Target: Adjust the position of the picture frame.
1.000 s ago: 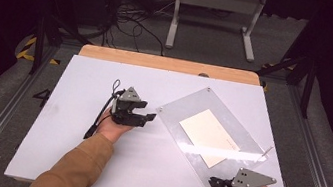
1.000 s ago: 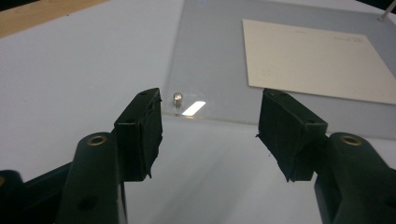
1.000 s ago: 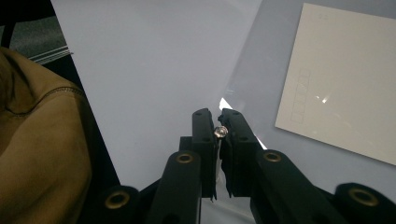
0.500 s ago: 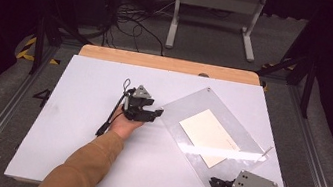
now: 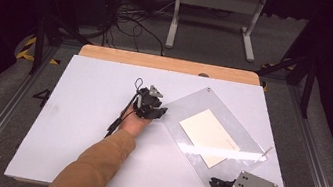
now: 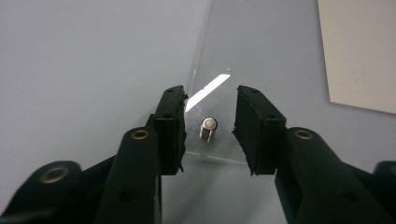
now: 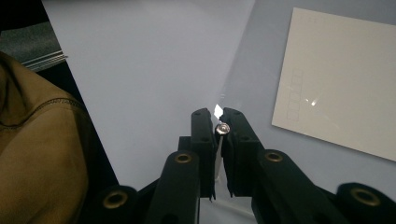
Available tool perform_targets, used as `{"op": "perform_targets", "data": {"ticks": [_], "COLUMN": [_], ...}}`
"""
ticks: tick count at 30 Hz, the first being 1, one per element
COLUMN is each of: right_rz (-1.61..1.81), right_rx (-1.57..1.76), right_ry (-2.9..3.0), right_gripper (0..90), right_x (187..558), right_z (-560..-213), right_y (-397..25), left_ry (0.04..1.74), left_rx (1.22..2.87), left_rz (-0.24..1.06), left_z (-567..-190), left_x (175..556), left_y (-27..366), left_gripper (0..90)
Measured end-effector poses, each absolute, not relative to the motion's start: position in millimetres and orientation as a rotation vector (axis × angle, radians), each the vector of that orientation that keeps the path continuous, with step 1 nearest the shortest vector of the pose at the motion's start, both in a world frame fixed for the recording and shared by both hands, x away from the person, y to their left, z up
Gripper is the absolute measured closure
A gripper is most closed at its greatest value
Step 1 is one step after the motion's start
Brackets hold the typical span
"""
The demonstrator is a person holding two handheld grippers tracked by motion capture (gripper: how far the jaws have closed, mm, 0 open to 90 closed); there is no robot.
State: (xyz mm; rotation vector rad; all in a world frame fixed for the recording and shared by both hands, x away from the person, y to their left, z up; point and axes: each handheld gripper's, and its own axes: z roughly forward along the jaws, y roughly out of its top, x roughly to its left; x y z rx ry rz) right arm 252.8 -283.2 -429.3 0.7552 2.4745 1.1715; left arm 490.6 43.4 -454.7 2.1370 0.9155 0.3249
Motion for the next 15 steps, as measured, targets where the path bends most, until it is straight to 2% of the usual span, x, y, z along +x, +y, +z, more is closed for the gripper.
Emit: {"op": "perform_targets", "data": {"ticks": [1, 4, 6, 10, 15], "right_rz": [1.172, 1.168, 1.167, 1.165, 1.163], "right_rx": [0.755, 0.756, 0.757, 0.756, 0.752], "right_ry": [2.475, 2.474, 2.473, 2.472, 2.471], "right_gripper": [82.7, 82.8, 82.9, 83.0, 83.7], "right_x": [252.9, 252.8, 252.8, 252.7, 252.8], "right_z": [-429.3, -429.2, -429.0, -428.9, -428.8], "right_y": [-283.2, -282.8, -282.2, -281.6, -281.4], "left_ry": [0.923, 0.879, 0.839, 0.826, 0.809], "left_rx": [2.129, 2.146, 2.180, 2.175, 2.191], "left_rz": [0.322, 0.315, 0.366, 0.341, 0.376], "left_z": [-455.0, -455.4, -455.1, -455.7, -454.8], "left_x": [491.5, 491.0, 488.3, 490.4, 488.0], "left_y": [44.7, 45.4, 41.6, 44.4, 42.0], "left_gripper": [67.4, 76.2, 82.0, 83.0, 83.8]}}
